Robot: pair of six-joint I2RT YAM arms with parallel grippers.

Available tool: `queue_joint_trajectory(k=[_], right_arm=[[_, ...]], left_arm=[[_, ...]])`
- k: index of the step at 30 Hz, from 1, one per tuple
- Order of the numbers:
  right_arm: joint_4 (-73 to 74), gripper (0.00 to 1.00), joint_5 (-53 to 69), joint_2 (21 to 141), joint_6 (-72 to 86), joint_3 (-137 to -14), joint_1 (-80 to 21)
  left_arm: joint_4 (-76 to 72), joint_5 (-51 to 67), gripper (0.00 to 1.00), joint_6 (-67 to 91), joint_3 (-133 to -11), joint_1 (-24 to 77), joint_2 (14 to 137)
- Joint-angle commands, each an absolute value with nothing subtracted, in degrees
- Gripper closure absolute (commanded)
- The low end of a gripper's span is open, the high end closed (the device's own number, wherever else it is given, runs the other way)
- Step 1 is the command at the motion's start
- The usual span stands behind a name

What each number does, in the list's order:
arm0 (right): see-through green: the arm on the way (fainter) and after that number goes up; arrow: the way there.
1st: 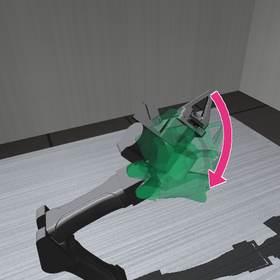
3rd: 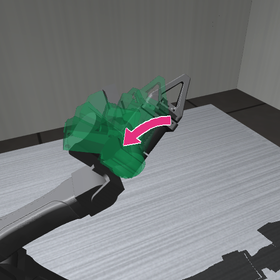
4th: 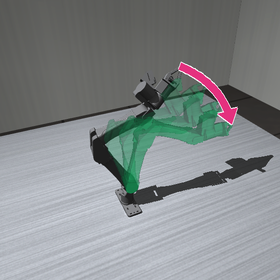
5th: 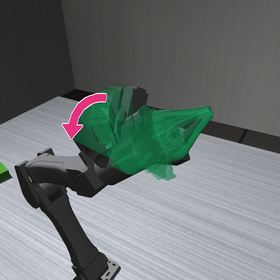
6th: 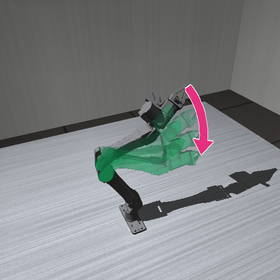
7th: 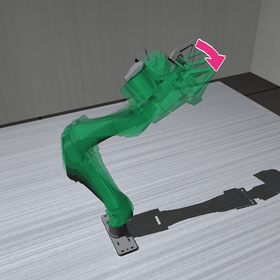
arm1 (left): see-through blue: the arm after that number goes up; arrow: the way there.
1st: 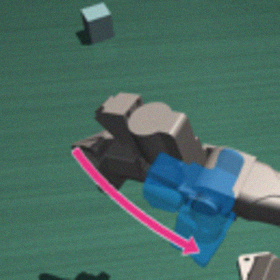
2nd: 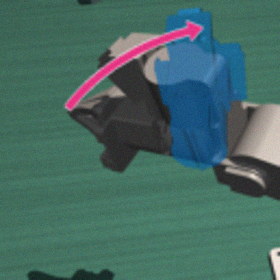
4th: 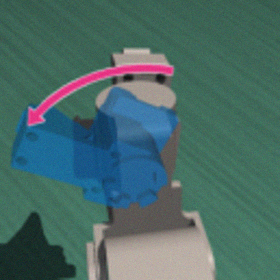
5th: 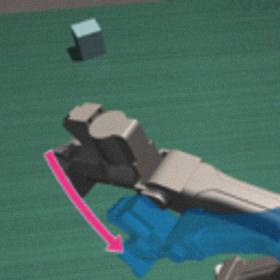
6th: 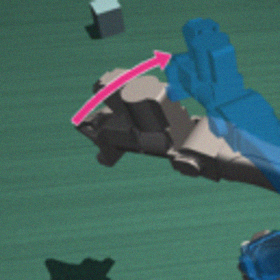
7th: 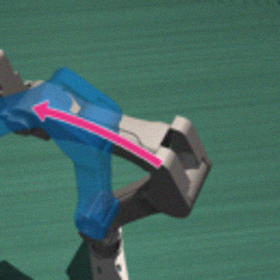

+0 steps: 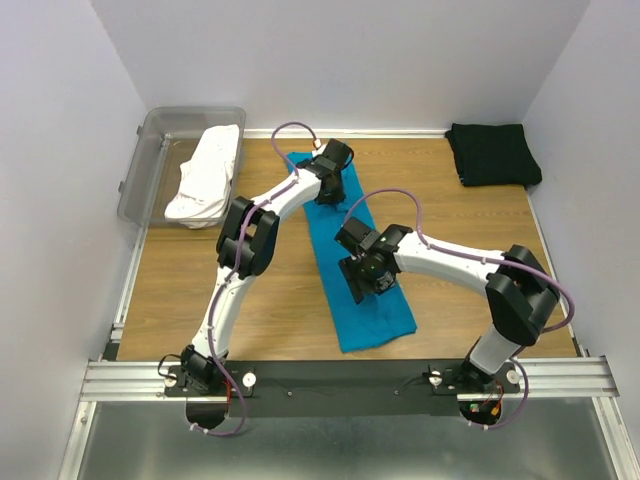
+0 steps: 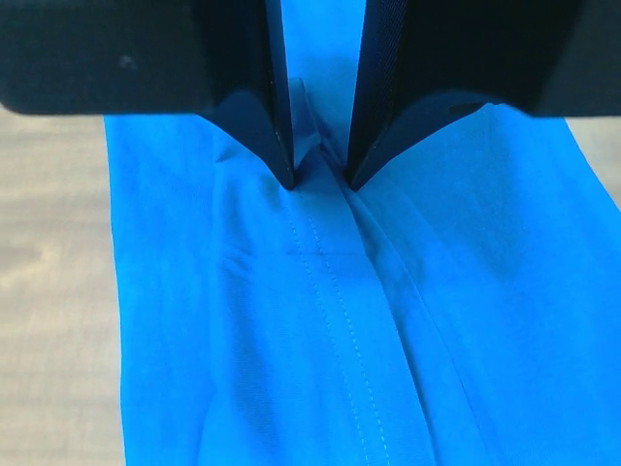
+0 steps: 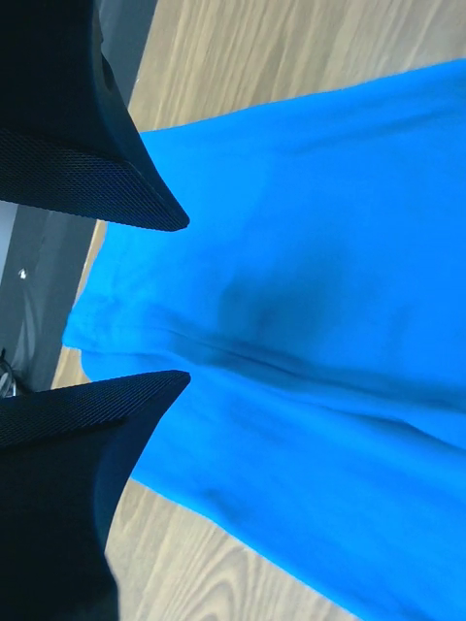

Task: Fold and stack the t-shirts
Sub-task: Fold the tshirt

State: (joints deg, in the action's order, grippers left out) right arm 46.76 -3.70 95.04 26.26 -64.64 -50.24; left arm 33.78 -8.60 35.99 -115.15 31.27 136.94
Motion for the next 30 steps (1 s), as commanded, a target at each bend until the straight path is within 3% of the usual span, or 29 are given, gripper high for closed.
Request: queue_joint_trajectory(k=[1,7,10,12,15,21,30], right_arm=[[45.9,0.33,-4.7,97.2,25.9,-68.1,-50.4],[45.5,0.33,-6.4,99.4,26.1,-70.5,-49.7],[45.6,0.33,-6.9,98.7,27.2,-72.2,-49.0],[45.6,0.33,-7.1,98.2,27.7,-72.7,-48.0],[45.6,0.33,-7.3,96.5,28.6,-73.0,-46.7],[45.1,0.33,-8.1,91.7,29.4,-68.4,-38.8],[41.0,0.38,3.0,81.6,25.3,-56.6,-25.8]], left_arm=[[37.1,-11.3,0.64,31.9,-120.1,28.1,143.6],[35.6,-8.0,0.61,27.7,-127.5,24.7,146.4],[31.8,-4.5,0.5,26.5,-126.1,24.3,143.2],[30.4,-2.8,0.36,26.5,-123.6,24.3,140.5],[28.8,-0.4,0.3,26.8,-119.5,24.3,134.4],[26.7,2.3,0.29,27.3,-109.5,26.1,120.9],[29.1,-4.3,0.3,36.6,-86.0,33.1,100.3]])
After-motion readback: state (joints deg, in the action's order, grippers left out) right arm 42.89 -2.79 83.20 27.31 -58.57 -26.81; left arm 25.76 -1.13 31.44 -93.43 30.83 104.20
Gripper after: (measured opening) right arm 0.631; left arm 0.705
